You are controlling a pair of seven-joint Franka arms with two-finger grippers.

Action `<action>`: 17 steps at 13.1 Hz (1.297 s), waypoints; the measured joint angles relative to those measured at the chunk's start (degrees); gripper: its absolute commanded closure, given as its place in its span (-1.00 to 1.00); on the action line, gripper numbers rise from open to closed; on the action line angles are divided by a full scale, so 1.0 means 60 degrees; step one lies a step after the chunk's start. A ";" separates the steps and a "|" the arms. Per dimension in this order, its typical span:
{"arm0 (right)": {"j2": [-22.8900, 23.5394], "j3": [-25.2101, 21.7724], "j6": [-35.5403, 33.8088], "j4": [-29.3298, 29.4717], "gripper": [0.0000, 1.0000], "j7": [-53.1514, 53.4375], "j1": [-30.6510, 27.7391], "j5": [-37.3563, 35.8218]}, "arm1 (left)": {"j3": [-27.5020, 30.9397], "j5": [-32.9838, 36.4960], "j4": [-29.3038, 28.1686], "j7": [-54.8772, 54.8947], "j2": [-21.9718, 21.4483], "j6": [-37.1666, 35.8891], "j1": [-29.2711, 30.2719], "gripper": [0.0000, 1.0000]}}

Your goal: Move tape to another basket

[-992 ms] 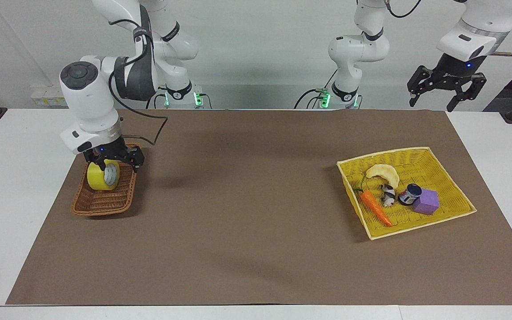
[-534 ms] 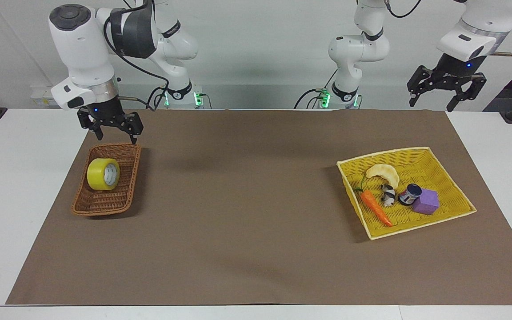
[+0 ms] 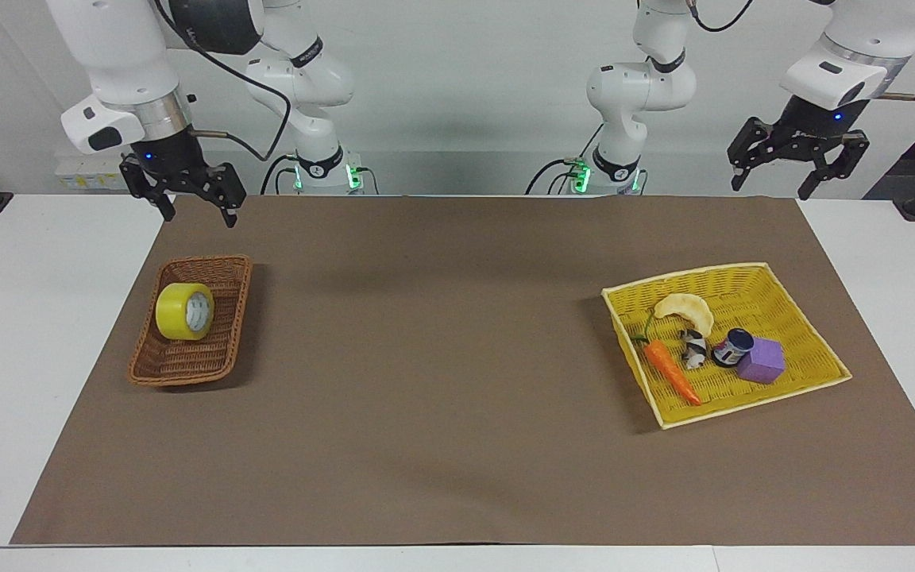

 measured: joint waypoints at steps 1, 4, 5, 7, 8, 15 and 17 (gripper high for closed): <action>0.0001 -0.0004 -0.0152 0.0164 -1.00 0.0000 0.0043 0.0024 | 0.0000 0.0000 0.0000 0.0000 0.0000 0.0000 0.0000 -1.00; 0.0031 0.0001 -0.0209 0.0247 -1.00 0.0000 0.0120 0.0026 | 0.0000 0.0000 0.0000 0.0000 0.0000 -0.0001 0.0000 -1.00; 0.0048 0.0001 -0.0232 0.0247 -1.00 0.0000 0.0121 0.0026 | 0.0000 0.0000 0.0000 0.0000 0.0000 -0.0001 0.0000 -1.00; 0.0066 0.0001 -0.0313 0.0247 -1.00 0.0000 0.0121 0.0026 | 0.0000 0.0000 0.0000 0.0000 0.0000 -0.0002 0.0000 -1.00; 0.0067 0.0001 -0.0416 0.0247 -1.00 0.0000 0.0121 0.0026 | 0.0000 0.0000 0.0000 0.0000 0.0000 -0.0002 0.0000 -1.00; 0.0067 -0.0041 -0.0552 0.0247 -1.00 0.0000 0.0096 0.0024 | 0.0000 0.0000 0.0000 0.0000 0.0000 -0.0003 0.0000 -1.00; 0.0067 -0.0043 -0.0552 0.0247 -1.00 0.0000 0.0083 0.0024 | 0.0000 0.0000 0.0000 0.0000 0.0000 -0.0004 0.0000 -1.00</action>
